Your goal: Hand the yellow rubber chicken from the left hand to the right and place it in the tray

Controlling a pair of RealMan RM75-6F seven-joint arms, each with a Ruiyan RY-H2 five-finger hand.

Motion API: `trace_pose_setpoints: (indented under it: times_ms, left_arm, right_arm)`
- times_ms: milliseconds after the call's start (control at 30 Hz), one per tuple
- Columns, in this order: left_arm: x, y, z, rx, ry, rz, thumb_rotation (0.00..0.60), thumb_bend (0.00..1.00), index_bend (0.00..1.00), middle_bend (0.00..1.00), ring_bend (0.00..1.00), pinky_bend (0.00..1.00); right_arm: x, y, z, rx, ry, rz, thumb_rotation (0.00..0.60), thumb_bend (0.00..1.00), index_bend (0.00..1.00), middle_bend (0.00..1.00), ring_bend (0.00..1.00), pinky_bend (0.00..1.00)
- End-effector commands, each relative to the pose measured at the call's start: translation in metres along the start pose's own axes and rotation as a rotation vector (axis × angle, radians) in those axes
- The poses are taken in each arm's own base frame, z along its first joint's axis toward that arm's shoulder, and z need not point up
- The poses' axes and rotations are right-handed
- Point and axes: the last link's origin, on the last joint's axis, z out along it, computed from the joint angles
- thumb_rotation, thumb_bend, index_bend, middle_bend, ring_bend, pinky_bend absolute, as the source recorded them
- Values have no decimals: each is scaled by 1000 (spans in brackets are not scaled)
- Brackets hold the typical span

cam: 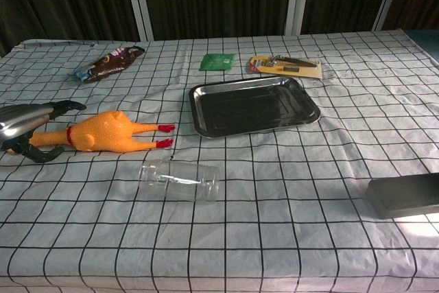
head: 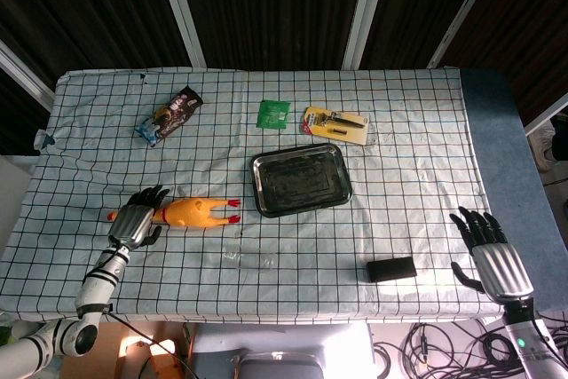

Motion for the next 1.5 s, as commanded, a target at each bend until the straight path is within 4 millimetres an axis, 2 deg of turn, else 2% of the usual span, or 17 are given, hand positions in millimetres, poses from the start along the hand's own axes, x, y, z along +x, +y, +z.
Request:
trace_pose_setpoints:
  times_ms: [33,200,267,400,567,667,733,800,900,1033,1100,1333,1500]
  left_arm:
    - [0,2,5,13,9,-10,600,489,112,12,0,121]
    - [0,6,6,29,71,-3,600,605,534,205,33,122]
    - [-1,6,6,25,80,15,600,626,602,242,57,124]
    - [-3,5,5,21,73,24,600,629,631,259,67,123]
    - [9,9,-2,-25,175,-5,600,678,682,337,132,161]
    - [23,11,-12,-79,307,-55,600,711,700,481,231,281]
    - [31,11,-20,-108,386,-73,600,729,702,633,349,426]
    - [35,11,-25,-126,432,-97,600,738,702,697,432,541]
    - [38,11,-31,-142,461,-124,600,750,702,745,513,690]
    - [39,14,-36,-162,460,-152,600,762,702,789,563,799]
    - [40,15,-38,-169,462,-160,600,762,699,793,569,817]
    - [43,26,-41,-188,468,-167,600,762,693,791,570,819]
    - [44,35,-43,-199,476,-156,600,762,692,790,569,820]
  right_arm:
    - [0,1,1,-1,-14,-2,600,290,0,0,0,0]
    - [2,3,0,-8,-9,2,600,290,0,0,0,0]
    - [3,4,0,-11,-7,7,600,290,0,0,0,0]
    - [5,6,-1,-14,-5,14,600,290,0,0,0,0]
    - [5,5,-1,-13,-5,18,600,290,0,0,0,0]
    - [5,2,1,1,-6,28,600,290,0,0,0,0]
    - [7,-4,4,24,-3,39,600,290,0,0,0,0]
    - [11,-12,9,57,5,48,600,290,0,0,0,0]
    - [21,-32,21,128,21,82,600,290,0,0,0,0]
    - [38,-67,44,233,24,115,600,291,0,0,0,0]
    - [46,-87,54,280,27,132,600,290,0,0,0,0]
    - [65,-178,98,440,-8,205,600,290,0,0,0,0]
    - [57,-244,135,478,-66,228,600,268,0,0,0,0]
